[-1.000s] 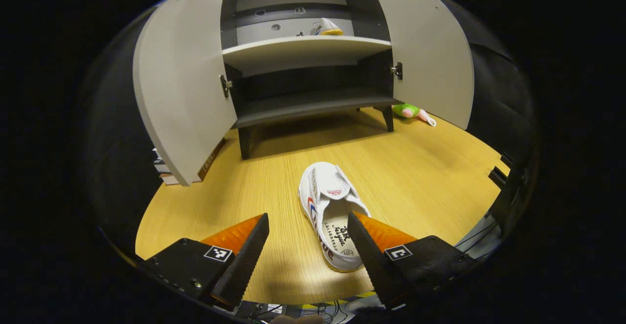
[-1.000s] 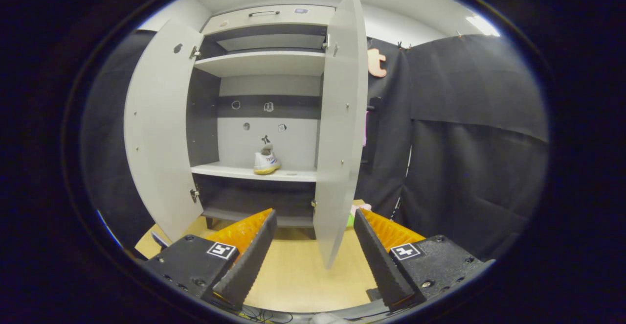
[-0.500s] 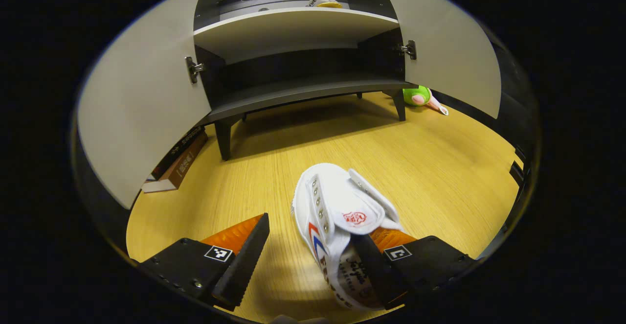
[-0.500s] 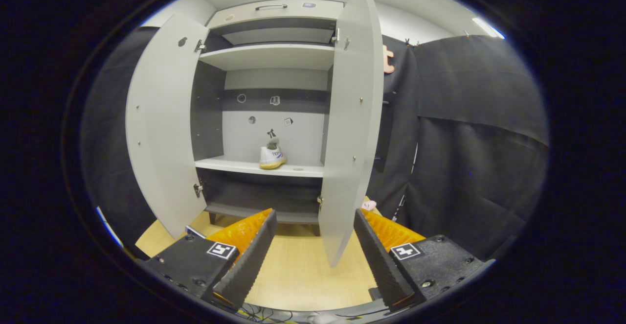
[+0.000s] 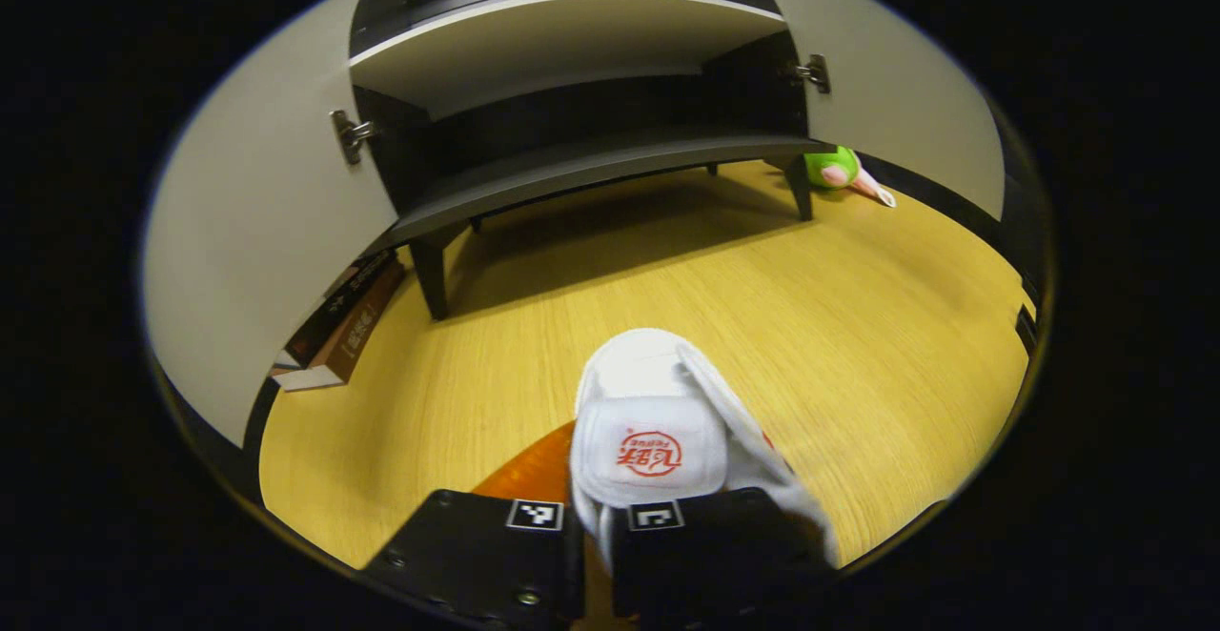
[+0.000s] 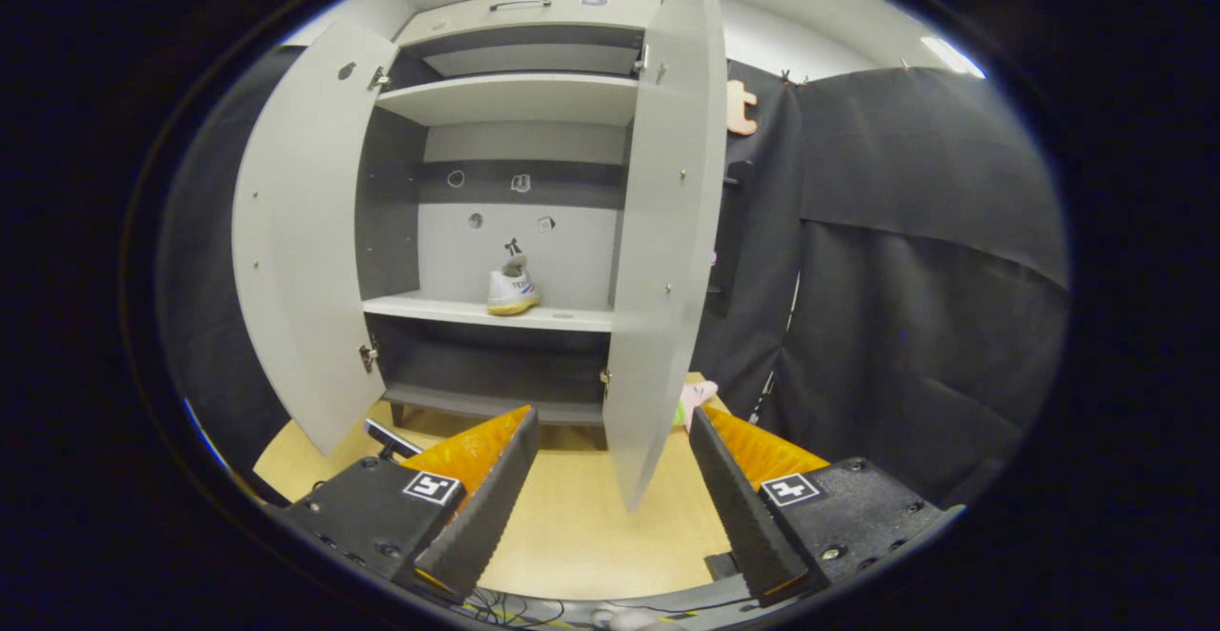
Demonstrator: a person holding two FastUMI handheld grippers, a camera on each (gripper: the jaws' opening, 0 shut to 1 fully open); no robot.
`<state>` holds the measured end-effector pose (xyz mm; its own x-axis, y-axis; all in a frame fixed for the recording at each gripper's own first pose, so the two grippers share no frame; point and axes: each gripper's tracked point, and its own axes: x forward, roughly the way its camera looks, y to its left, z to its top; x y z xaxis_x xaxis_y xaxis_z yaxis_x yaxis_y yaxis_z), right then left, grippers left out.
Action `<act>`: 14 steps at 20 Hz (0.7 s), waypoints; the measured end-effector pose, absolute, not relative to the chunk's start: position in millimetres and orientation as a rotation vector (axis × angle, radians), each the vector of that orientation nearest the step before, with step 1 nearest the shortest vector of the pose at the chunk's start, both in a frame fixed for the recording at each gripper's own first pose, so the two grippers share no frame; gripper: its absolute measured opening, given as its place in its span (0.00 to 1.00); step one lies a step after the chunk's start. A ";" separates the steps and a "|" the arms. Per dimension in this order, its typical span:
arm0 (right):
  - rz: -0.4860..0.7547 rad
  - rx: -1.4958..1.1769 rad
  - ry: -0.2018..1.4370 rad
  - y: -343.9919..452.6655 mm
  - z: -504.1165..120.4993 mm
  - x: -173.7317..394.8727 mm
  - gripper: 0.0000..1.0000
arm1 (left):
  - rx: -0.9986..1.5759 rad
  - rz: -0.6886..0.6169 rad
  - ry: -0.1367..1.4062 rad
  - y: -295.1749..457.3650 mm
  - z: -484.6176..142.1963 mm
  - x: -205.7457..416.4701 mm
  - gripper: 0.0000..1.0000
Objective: Grab one shoe with the right hand and put it into the shoe cabinet, grab the other shoe with the left hand and put it into the shoe cabinet; then close the right door with the right hand and the left door with the left hand.
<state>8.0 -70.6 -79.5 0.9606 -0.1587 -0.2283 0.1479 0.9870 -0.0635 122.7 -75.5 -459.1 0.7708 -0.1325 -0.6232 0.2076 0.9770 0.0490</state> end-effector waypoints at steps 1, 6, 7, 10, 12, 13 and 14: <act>-0.154 -0.044 0.235 -70.6 -80.9 7.4 1.00 | 0.113 -0.189 0.682 -76.4 -459.9 124.0 0.07; -0.118 -0.019 0.216 -67.6 -80.9 8.4 1.00 | 0.091 -0.165 0.689 -69.0 -435.5 115.8 0.03; -0.109 -0.010 0.207 -66.6 -78.3 10.0 1.00 | 0.086 -0.161 0.668 -66.8 -421.9 116.1 0.03; -0.085 0.000 0.172 -66.0 -67.1 13.6 1.00 | 0.071 -0.134 0.603 -63.0 -371.9 109.5 0.03; -0.058 0.006 0.146 -61.7 -56.7 16.4 1.00 | 0.068 -0.122 0.548 -60.0 -331.5 106.5 0.03; -0.046 0.004 0.134 -61.0 -51.8 18.6 1.00 | 0.076 -0.115 0.524 -56.1 -312.6 107.1 0.03; -0.032 0.001 0.120 -59.0 -47.4 19.9 1.00 | 0.081 -0.107 0.504 -51.6 -295.5 107.3 0.03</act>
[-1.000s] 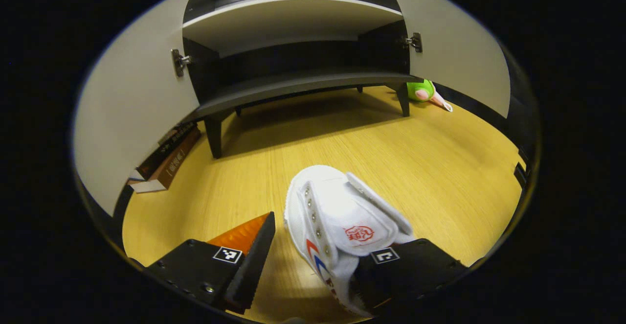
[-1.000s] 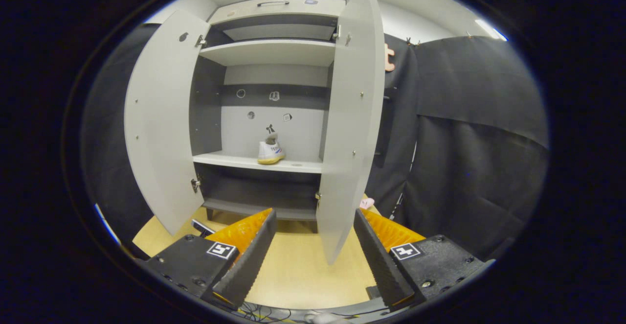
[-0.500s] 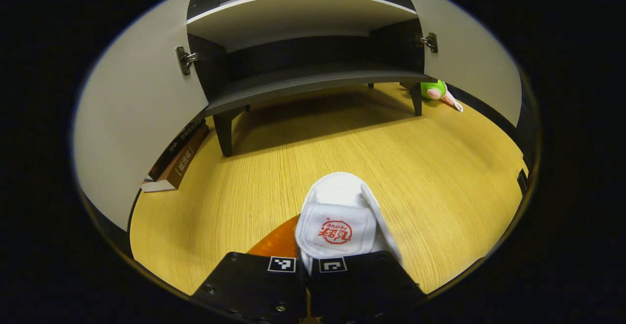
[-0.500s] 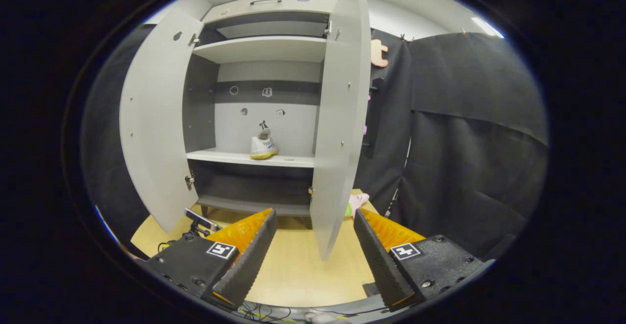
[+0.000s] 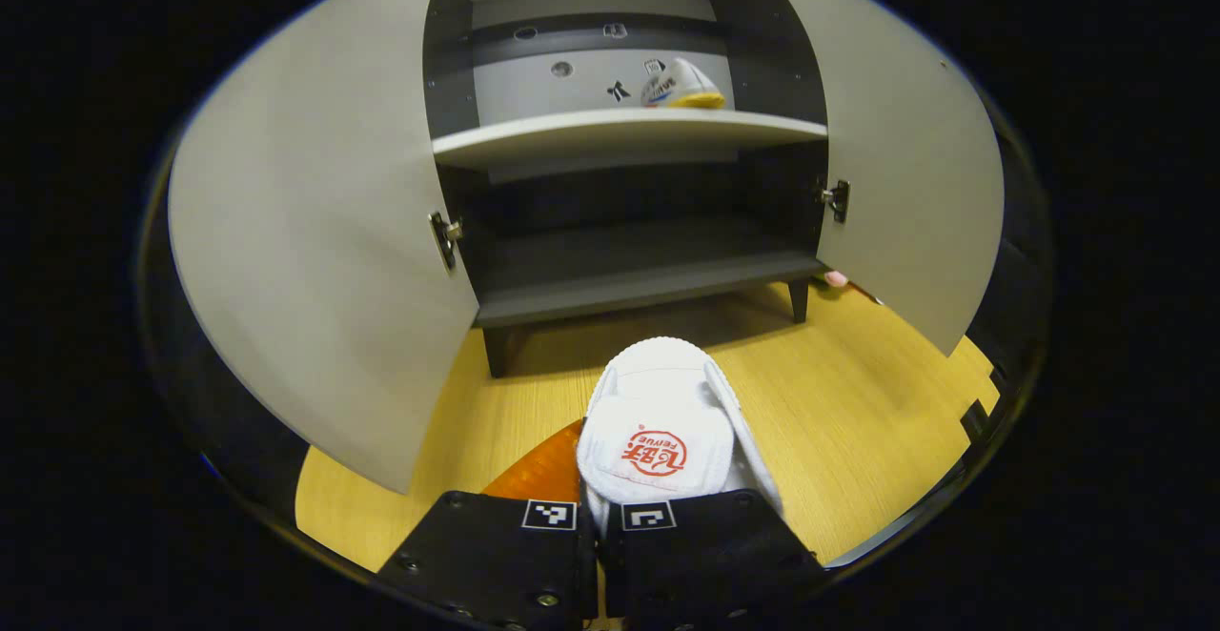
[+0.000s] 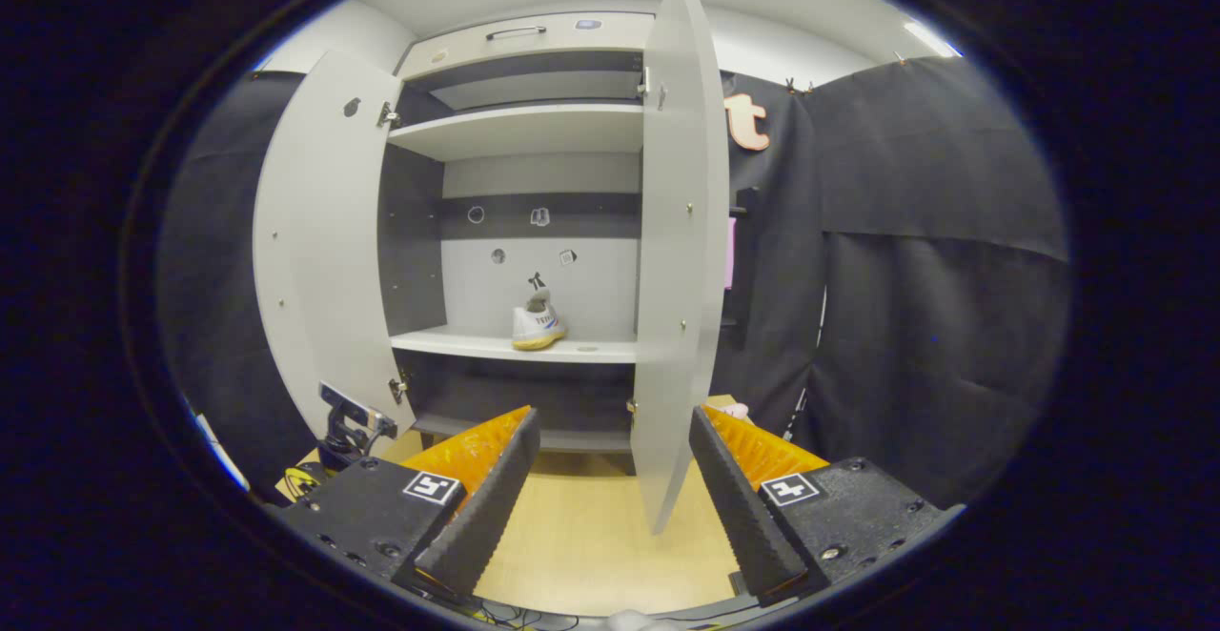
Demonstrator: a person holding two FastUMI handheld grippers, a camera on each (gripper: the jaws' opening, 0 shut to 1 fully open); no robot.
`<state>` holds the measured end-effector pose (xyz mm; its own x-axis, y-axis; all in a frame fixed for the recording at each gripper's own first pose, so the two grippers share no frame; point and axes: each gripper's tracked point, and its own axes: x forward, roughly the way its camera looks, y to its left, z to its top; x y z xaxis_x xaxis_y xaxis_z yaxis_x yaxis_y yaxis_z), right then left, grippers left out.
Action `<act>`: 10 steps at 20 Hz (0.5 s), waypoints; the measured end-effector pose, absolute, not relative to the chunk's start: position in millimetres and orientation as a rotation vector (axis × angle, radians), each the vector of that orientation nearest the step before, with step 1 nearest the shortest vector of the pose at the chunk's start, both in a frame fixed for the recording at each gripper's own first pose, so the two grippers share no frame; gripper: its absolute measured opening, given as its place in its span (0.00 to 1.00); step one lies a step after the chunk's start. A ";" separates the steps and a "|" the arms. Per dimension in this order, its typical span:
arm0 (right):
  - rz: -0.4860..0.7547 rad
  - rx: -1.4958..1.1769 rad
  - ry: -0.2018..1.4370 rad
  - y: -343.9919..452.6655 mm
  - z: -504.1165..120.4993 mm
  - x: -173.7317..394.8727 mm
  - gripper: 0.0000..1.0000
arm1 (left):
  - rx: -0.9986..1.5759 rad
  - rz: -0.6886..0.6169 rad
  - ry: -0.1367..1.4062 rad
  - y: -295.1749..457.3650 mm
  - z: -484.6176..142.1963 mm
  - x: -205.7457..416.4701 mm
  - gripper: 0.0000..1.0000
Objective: Grab one shoe with the right hand and put it into the shoe cabinet, grab the other shoe with the left hand and put it into the shoe cabinet; then close the right door with the right hand and the left door with the left hand.
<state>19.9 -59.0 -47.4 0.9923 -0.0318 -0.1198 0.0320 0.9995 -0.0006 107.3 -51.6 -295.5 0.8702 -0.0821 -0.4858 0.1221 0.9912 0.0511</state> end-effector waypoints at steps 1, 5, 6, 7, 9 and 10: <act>-0.021 0.000 0.108 -57.3 -42.4 20.8 1.00 | 0.080 -0.097 0.487 -47.4 -278.6 108.5 0.03; 0.037 -0.028 0.063 -47.9 -31.1 24.3 1.00 | 0.051 -0.037 0.414 -31.1 -208.7 120.4 0.03; 0.056 -0.034 0.054 -44.7 -29.1 25.7 1.00 | 0.047 -0.023 0.392 -26.4 -192.1 123.5 0.03; 0.076 -0.037 0.049 -40.7 -28.6 27.0 1.00 | 0.044 -0.013 0.371 -23.9 -175.7 129.8 0.03; 0.111 -0.042 0.041 -34.3 -27.1 33.2 1.00 | 0.042 -0.005 0.325 -24.0 -140.0 148.4 0.03; 0.132 -0.044 0.034 -29.2 -24.9 37.4 1.00 | 0.046 0.000 0.297 -26.0 -131.5 147.8 0.03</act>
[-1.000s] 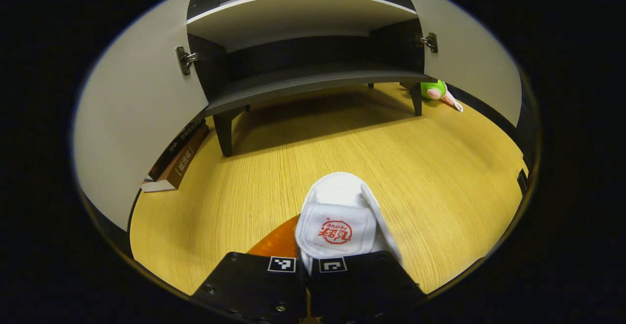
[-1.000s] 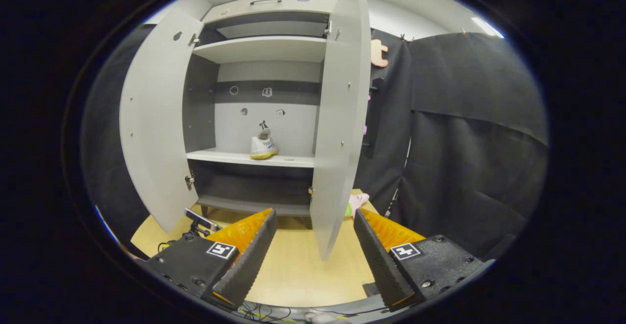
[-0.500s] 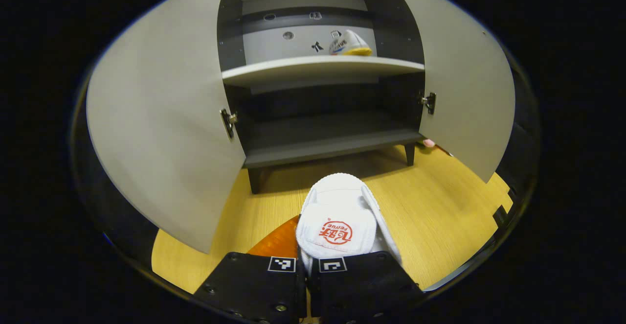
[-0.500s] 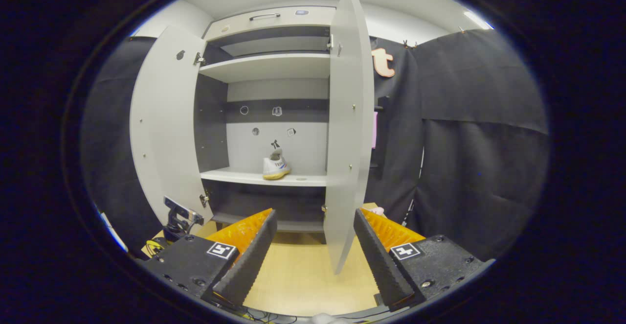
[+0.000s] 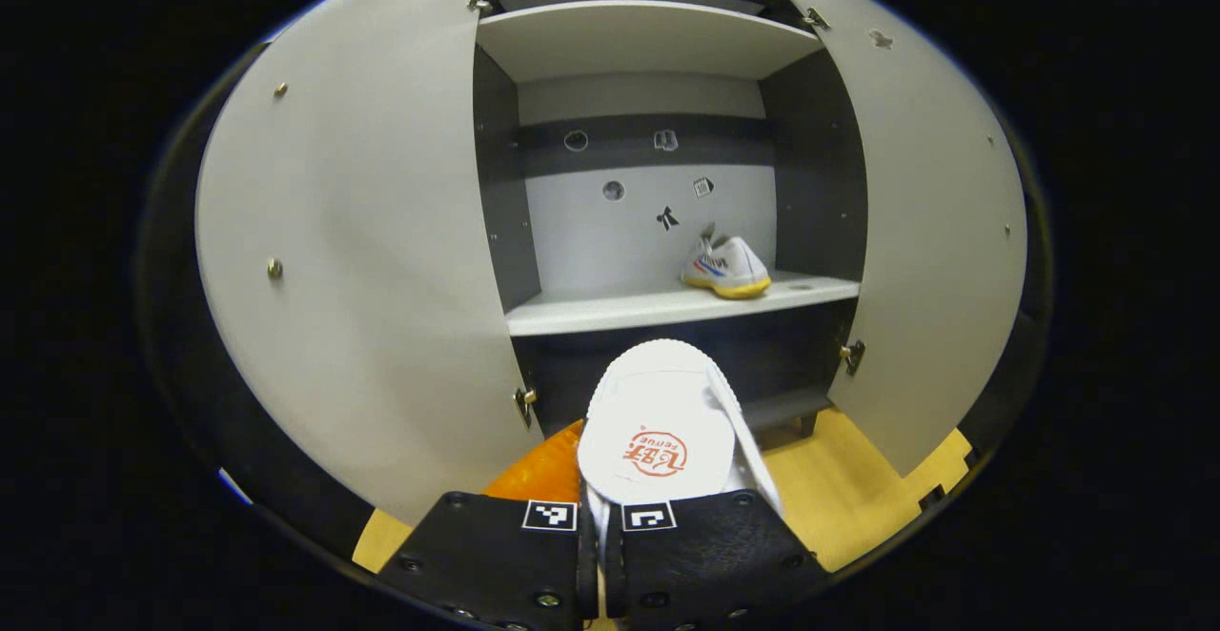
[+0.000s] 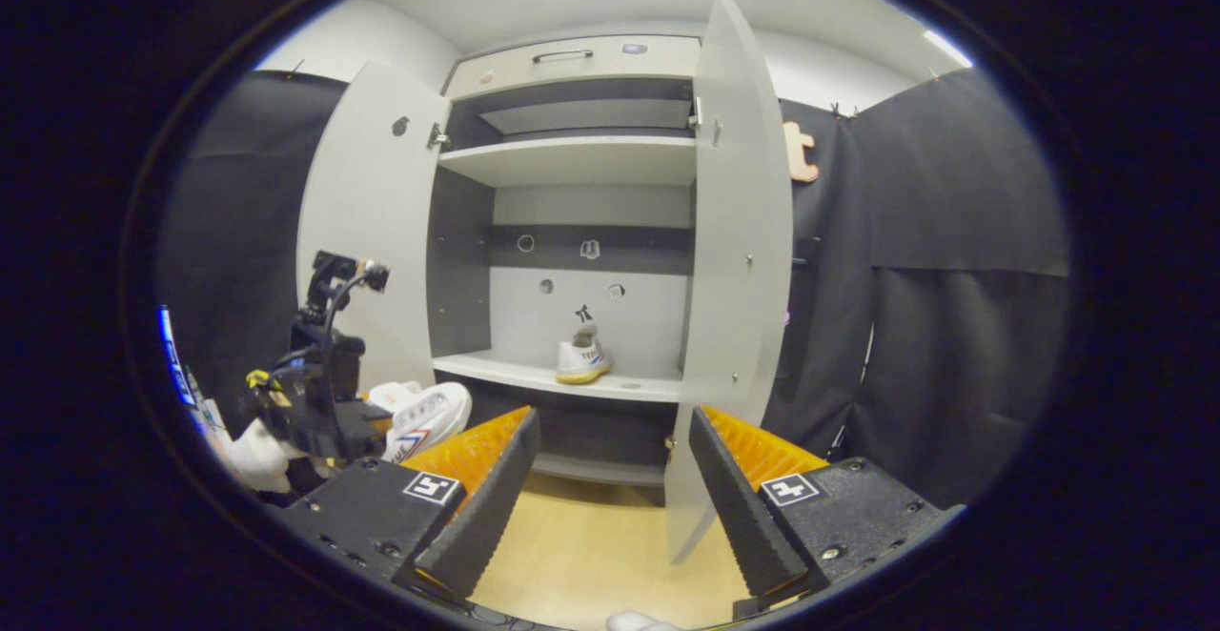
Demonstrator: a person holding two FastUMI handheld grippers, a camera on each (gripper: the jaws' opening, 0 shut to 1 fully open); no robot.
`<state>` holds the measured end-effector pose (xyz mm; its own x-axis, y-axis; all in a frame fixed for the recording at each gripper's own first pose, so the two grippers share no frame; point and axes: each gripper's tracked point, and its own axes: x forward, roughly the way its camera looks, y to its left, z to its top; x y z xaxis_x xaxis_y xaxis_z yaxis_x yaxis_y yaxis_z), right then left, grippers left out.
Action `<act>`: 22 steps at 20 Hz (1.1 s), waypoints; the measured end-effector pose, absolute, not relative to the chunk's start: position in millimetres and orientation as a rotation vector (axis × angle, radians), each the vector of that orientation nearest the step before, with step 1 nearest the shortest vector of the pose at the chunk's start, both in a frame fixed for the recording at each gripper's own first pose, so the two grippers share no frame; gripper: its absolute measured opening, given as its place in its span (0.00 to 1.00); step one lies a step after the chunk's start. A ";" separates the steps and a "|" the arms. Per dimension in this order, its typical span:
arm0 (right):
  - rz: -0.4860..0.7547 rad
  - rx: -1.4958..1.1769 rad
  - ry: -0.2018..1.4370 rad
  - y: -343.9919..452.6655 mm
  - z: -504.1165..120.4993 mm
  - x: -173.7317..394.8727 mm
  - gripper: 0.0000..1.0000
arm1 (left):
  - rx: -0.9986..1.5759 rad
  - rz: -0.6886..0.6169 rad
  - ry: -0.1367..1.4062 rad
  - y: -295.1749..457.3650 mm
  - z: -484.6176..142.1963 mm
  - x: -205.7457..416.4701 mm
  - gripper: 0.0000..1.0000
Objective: Grab one shoe with the right hand and put it into the shoe cabinet, grab the other shoe with the left hand and put it into the shoe cabinet; then close the right door with the right hand and the left door with the left hand.
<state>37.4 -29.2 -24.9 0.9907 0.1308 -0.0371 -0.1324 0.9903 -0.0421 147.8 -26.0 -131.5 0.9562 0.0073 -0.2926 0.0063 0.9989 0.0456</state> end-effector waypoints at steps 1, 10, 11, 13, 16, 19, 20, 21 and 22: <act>0.148 -0.047 0.028 -25.6 -22.7 39.6 1.00 | 0.056 0.009 0.270 -23.3 -115.3 157.6 0.03; 0.271 -0.102 -0.005 1.9 -16.9 70.6 1.00 | 0.076 0.028 0.167 -19.3 -64.6 234.5 0.03; 0.284 -0.107 -0.005 5.9 -17.3 71.9 1.00 | 0.083 0.038 0.162 -17.8 -62.2 245.7 0.03; 0.296 -0.123 -0.005 9.7 -20.4 75.3 1.00 | 0.069 0.052 0.169 -18.4 -62.9 265.9 0.02; 0.312 -0.138 0.011 13.6 -25.1 81.1 1.00 | 0.069 0.073 0.198 -19.4 -77.0 283.7 0.02; 0.302 -0.144 0.034 9.9 -31.0 86.0 1.00 | 0.091 0.088 0.255 -20.6 -100.3 307.3 0.03; 0.297 -0.142 0.043 6.9 -33.2 87.9 1.00 | 0.089 0.083 0.281 -21.9 -109.1 309.1 0.03; 0.289 -0.141 0.051 3.6 -35.0 89.7 1.00 | 0.086 0.082 0.301 -21.8 -113.8 309.9 0.02; 0.283 -0.137 0.058 1.0 -36.9 91.9 1.00 | 0.098 0.083 0.317 -20.5 -117.8 312.3 0.03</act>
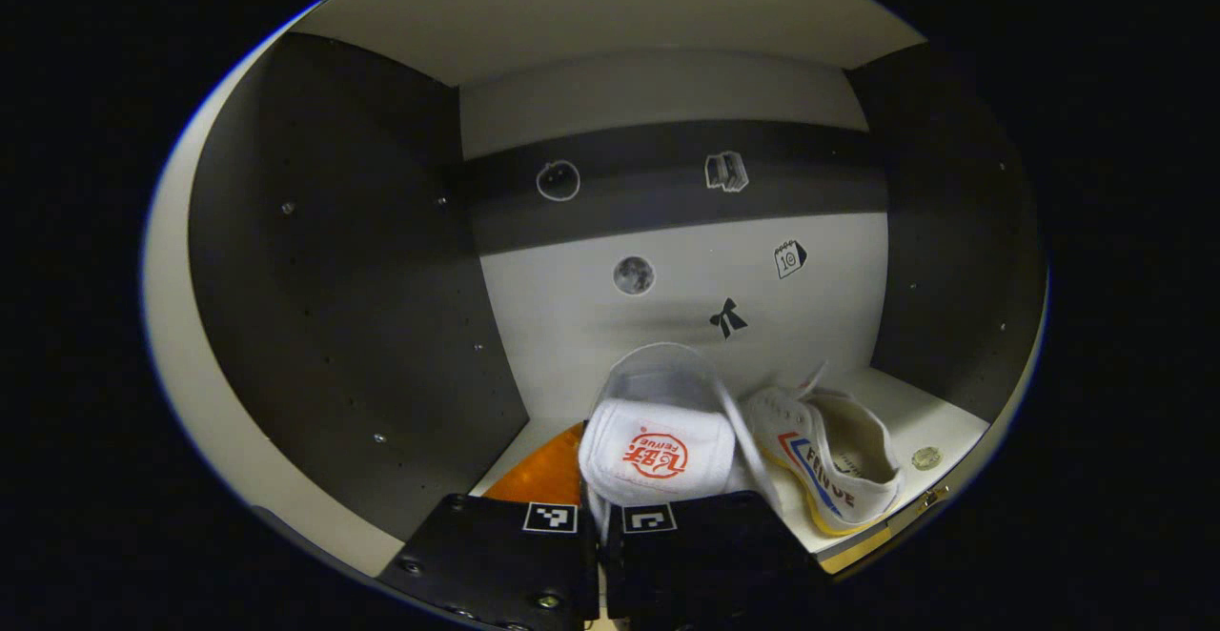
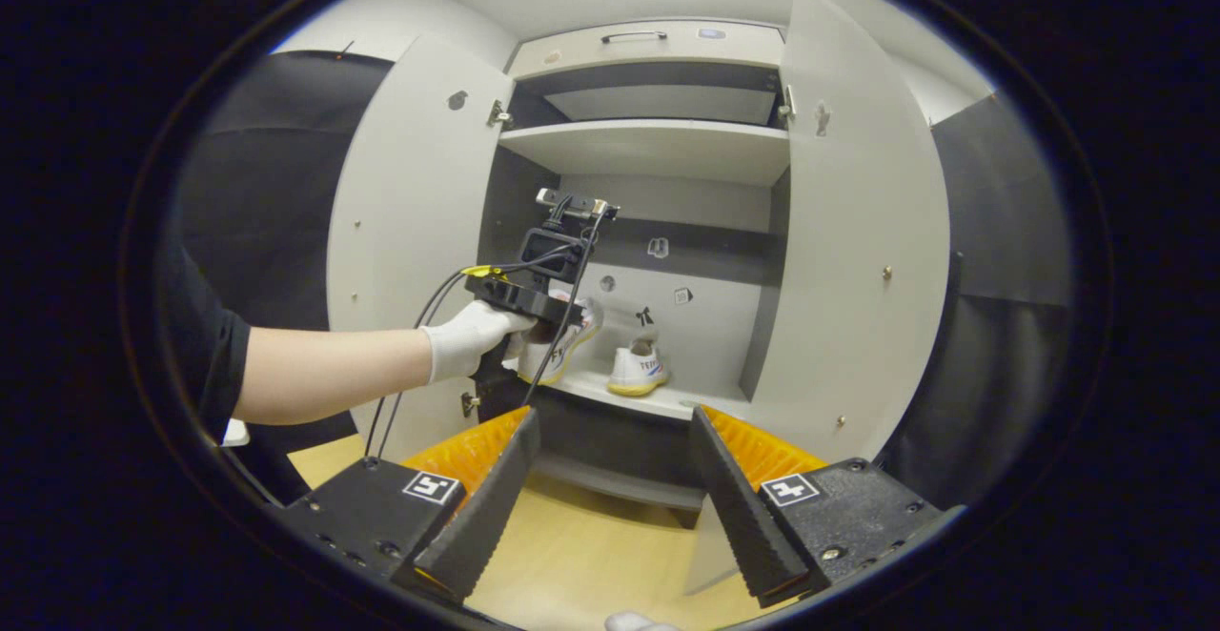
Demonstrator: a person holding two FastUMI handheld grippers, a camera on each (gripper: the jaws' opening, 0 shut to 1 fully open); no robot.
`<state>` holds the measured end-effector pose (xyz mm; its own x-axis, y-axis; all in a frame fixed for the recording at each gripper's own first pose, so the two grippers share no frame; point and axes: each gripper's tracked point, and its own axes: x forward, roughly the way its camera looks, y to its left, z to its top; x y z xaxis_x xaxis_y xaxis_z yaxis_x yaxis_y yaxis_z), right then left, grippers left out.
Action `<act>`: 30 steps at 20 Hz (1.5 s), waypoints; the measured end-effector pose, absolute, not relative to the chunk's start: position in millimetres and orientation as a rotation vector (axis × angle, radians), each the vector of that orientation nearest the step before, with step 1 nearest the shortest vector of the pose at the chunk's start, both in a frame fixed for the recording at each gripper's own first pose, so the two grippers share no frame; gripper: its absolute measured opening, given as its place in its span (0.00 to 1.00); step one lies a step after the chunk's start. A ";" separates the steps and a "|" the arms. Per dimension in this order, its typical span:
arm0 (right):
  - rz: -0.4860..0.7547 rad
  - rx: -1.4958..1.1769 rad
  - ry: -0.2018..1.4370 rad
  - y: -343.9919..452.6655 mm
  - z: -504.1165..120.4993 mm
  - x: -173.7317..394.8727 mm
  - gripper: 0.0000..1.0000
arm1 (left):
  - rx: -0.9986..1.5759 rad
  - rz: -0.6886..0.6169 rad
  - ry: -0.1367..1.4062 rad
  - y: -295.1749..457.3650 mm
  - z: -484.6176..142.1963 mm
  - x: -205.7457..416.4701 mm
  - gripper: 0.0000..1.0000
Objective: Grab one shoe with the right hand and put it into the shoe cabinet, grab the other shoe with the left hand and put it into the shoe cabinet; then close the right door with the right hand and the left door with the left hand.
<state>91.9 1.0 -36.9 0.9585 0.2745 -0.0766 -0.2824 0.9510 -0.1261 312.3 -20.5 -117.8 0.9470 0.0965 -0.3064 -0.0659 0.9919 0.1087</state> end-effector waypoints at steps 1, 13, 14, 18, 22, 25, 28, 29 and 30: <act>0.280 -0.131 0.070 0.0 -38.9 93.4 1.00 | 0.116 0.087 0.328 -19.2 -119.8 311.5 0.03; 0.298 -0.121 0.115 -0.1 -51.3 91.6 1.00 | 0.037 0.069 0.472 -3.5 -158.0 309.2 0.94; 0.299 -0.121 0.114 0.1 -51.5 90.5 1.00 | 0.007 0.072 0.483 -1.2 -159.6 305.6 0.94; 0.294 -0.122 0.108 -0.9 -50.0 84.1 1.00 | -0.054 0.086 0.476 7.1 -155.8 290.8 0.94; 0.292 -0.120 0.108 1.1 -49.3 76.2 1.00 | -0.073 0.063 0.424 5.9 -133.2 271.2 0.98; 0.281 -0.118 0.095 1.1 -45.5 68.9 1.00 | -0.051 0.063 0.362 4.9 -113.0 246.0 0.97; 0.259 -0.104 0.082 -3.5 -40.5 63.7 1.00 | -0.035 0.036 0.286 -0.6 -92.0 204.7 0.97; 0.247 -0.097 0.078 -6.6 -38.7 62.4 1.00 | -0.025 0.034 0.260 -1.4 -84.4 188.2 0.97; 0.233 -0.088 0.076 -9.4 -36.9 59.5 1.00 | -0.016 0.024 0.227 -4.4 -76.9 173.6 0.97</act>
